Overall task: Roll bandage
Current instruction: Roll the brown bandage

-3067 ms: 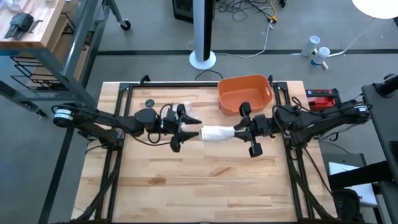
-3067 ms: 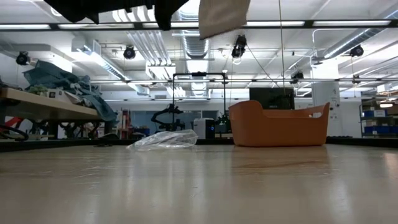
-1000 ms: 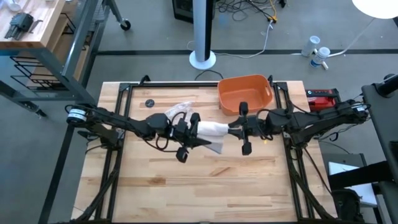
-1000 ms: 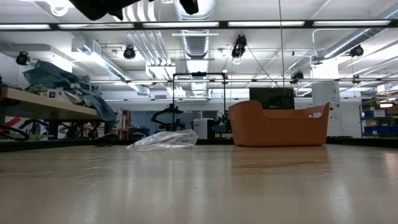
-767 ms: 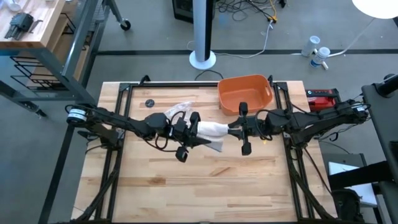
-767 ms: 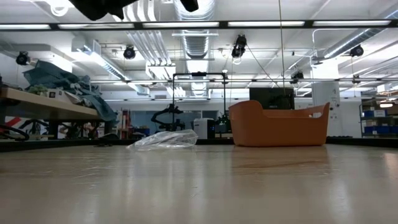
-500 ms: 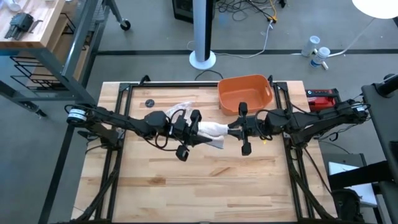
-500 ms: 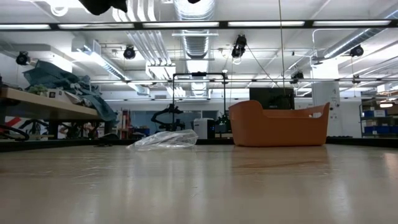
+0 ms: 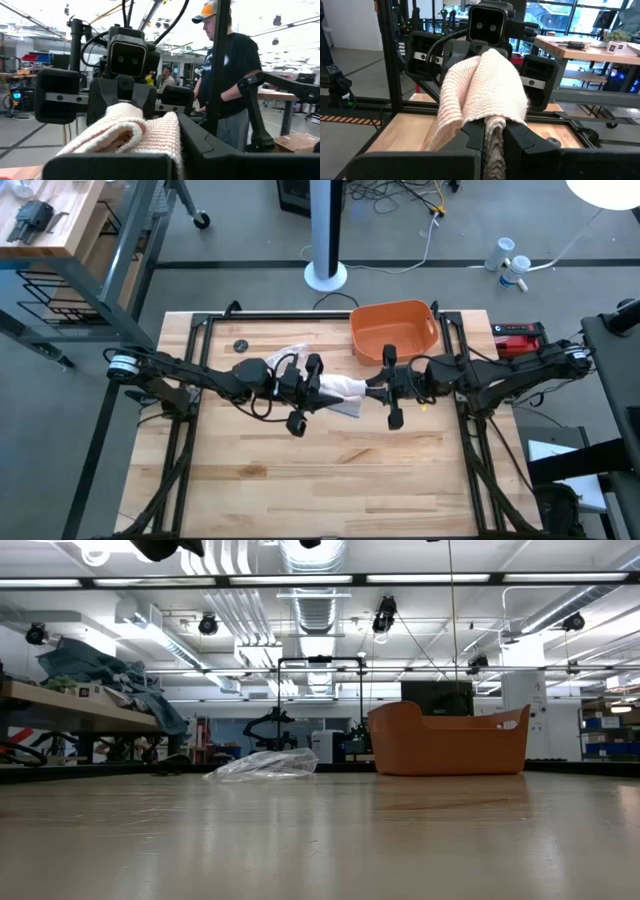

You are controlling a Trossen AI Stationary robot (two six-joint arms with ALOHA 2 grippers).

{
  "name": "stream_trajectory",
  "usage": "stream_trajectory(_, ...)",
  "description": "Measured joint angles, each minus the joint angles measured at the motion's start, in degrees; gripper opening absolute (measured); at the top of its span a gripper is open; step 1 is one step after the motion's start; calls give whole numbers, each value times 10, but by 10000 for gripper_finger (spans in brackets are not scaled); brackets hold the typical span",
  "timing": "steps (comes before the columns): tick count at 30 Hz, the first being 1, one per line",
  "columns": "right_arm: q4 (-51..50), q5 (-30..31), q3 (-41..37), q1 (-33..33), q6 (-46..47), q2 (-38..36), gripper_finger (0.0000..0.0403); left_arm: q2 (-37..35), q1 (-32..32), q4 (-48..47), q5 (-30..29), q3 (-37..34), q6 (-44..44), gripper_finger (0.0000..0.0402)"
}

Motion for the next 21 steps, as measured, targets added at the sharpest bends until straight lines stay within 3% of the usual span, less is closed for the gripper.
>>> stream_trajectory(11, -3, 4, 0, 0, 10, 3, 23, -1, 4, 0, -51, 0, -60, 30)
stream_trajectory(21, -26, 2, -1, 0, 31, 5, 21, -3, 4, 0, -55, 0, -115, 163)
